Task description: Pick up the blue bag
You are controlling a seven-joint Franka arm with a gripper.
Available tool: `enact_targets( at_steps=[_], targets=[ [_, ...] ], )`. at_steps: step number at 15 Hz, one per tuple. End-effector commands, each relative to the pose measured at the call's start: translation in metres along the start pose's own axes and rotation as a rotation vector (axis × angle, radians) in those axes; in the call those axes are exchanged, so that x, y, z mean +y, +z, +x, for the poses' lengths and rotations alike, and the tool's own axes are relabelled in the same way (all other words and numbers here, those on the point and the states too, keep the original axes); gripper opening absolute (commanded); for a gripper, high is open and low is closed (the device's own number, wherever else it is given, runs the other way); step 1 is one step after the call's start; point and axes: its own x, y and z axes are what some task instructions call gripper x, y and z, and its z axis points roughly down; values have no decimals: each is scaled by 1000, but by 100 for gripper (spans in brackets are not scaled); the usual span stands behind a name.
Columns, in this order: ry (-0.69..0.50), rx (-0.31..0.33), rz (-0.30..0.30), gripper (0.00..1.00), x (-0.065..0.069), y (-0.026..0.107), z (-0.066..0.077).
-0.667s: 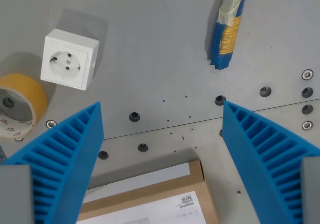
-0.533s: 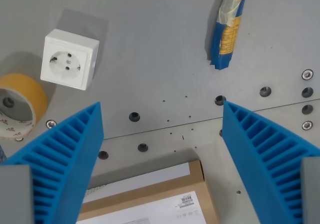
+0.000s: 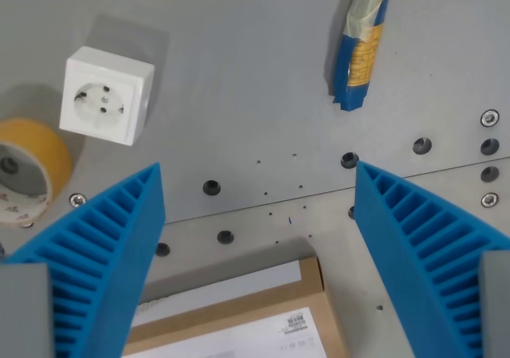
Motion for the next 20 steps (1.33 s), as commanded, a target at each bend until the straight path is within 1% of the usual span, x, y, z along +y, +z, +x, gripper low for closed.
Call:
enact_targets(
  at_steps=[1,3,9,16,18,20],
  targets=[
    [63,74,12,100,15,19,5],
    [82,98,13,100,25,29,8],
    [151,146,24,100,56,58,14],
    [196,149,39,100,91,92,27],
    [200,150,42,100,98,102,30],
    [196,151,43,100,102,112,31]
  ],
)
